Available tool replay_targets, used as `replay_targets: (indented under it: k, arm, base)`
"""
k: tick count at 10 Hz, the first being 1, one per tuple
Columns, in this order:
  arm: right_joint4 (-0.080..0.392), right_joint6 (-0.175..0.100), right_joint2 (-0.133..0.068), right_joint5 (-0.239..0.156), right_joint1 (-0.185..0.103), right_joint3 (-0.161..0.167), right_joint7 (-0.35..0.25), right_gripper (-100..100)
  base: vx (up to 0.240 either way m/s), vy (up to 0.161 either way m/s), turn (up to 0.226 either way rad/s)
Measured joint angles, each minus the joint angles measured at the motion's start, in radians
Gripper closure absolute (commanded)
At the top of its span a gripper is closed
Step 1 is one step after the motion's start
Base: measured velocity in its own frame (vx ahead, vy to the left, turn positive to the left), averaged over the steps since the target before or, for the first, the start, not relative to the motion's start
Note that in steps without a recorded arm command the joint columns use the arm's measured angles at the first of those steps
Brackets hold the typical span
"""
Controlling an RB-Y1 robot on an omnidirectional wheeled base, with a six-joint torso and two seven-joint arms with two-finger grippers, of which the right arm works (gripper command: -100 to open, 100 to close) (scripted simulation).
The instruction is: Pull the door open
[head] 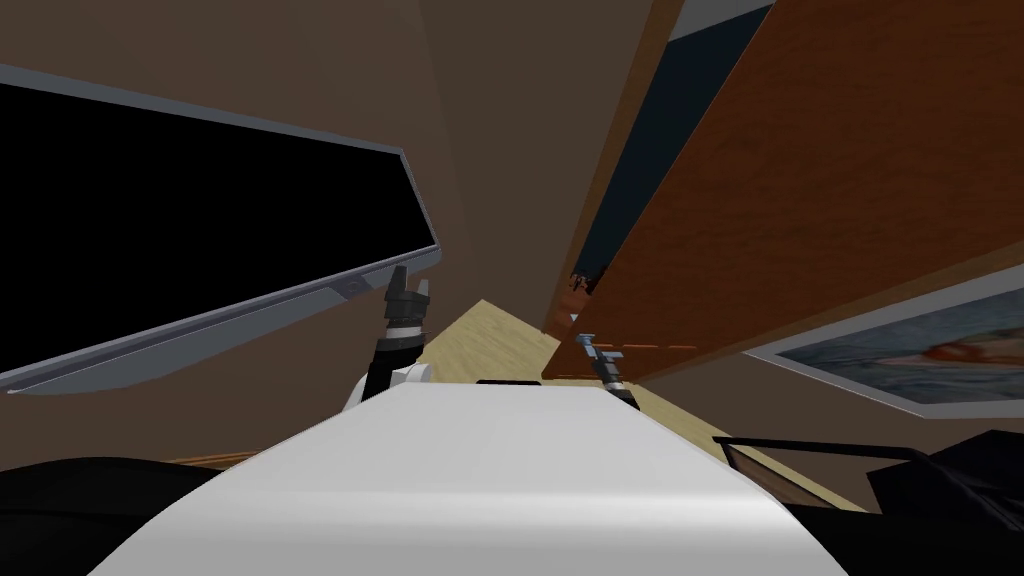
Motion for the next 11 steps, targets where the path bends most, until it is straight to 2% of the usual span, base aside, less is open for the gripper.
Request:
replay_targets:
  k: [1, 3, 5, 7, 8, 9, 10, 11]
  arm:
    - [0.024, -0.004, -0.001, -0.004, -0.017, 0.003, 0.004, 100]
    - [0.095, -0.011, -0.005, -0.027, -0.082, 0.017, 0.025, 100]
    - [0.091, 0.017, 0.001, -0.049, -0.11, 0.037, 0.041, 100]
    - [0.124, 0.035, 0.003, -0.07, -0.156, 0.057, 0.056, 100]
    - [0.119, 0.054, 0.006, -0.081, -0.166, 0.065, 0.066, 100]
    - [0.144, 0.052, 0.007, -0.085, -0.184, 0.071, 0.071, 100]
    - [0.148, 0.055, 0.009, -0.092, -0.192, 0.076, 0.077, 100]
    - [0.177, 0.051, 0.007, -0.098, -0.215, 0.081, 0.081, 100]
  base:
    - [-0.138, -0.037, 0.107]
    - [-0.217, -0.088, 0.179]
    - [-0.221, -0.082, 0.144]
    - [-0.21, -0.065, 0.121]
    - [-0.139, -0.053, 0.061]
    - [-0.123, -0.04, 0.062]
    - [-0.114, -0.039, 0.08]
    - [-0.173, -0.059, 0.118]
